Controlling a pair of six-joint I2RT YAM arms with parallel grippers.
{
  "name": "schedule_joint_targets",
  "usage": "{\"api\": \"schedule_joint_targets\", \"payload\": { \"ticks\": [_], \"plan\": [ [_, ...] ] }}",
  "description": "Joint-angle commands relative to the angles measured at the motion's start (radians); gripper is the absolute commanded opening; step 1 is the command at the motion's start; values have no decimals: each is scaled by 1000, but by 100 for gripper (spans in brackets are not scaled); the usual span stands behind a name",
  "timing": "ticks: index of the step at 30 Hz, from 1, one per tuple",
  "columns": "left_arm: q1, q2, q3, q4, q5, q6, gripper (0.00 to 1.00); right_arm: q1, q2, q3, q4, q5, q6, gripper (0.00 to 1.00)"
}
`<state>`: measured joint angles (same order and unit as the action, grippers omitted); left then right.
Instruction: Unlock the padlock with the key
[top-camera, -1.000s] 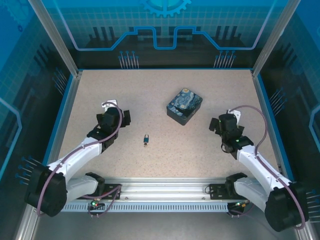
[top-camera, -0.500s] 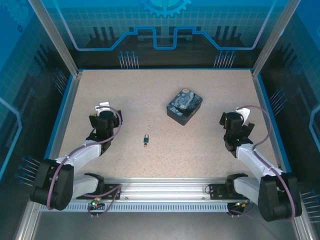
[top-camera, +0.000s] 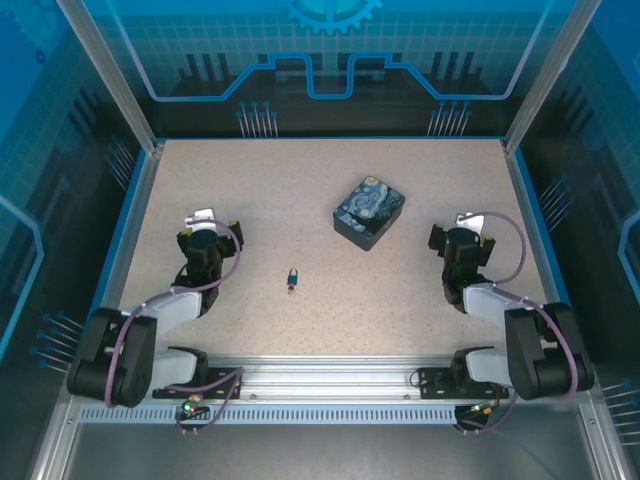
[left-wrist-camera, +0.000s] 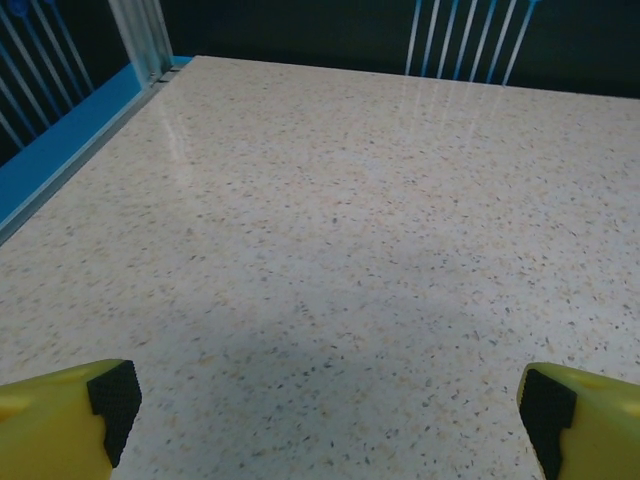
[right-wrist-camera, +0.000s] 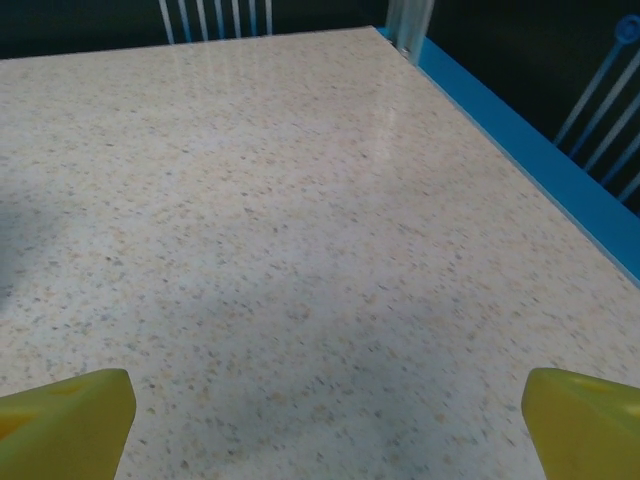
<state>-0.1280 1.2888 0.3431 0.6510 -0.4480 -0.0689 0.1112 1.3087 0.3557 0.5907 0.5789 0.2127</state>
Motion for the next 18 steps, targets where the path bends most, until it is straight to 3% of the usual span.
{"api": "schedule_joint_targets", "payload": {
  "ticks": [1,5,9,10,12,13,18],
  "plan": [
    [8,71,1,153,89,77,99,-10,69,-53,295,-109,-98,100],
    [12,165,-9,279,155,129,99,-23,77,-83,345,-289,-150,99],
    [39,213,-5,313,201,111,99,-28,199,-72,464,-329,-174,100],
    [49,234,-10,339,222,108,99,-30,167,-33,335,-340,-167,100],
    [51,277,-9,384,244,121,99,-41,196,9,300,-351,-165,100],
    [63,256,10,308,266,103,99,-43,182,48,191,-356,-157,100],
    [120,263,52,240,356,67,99,-41,189,49,205,-356,-159,100]
  ]
}}
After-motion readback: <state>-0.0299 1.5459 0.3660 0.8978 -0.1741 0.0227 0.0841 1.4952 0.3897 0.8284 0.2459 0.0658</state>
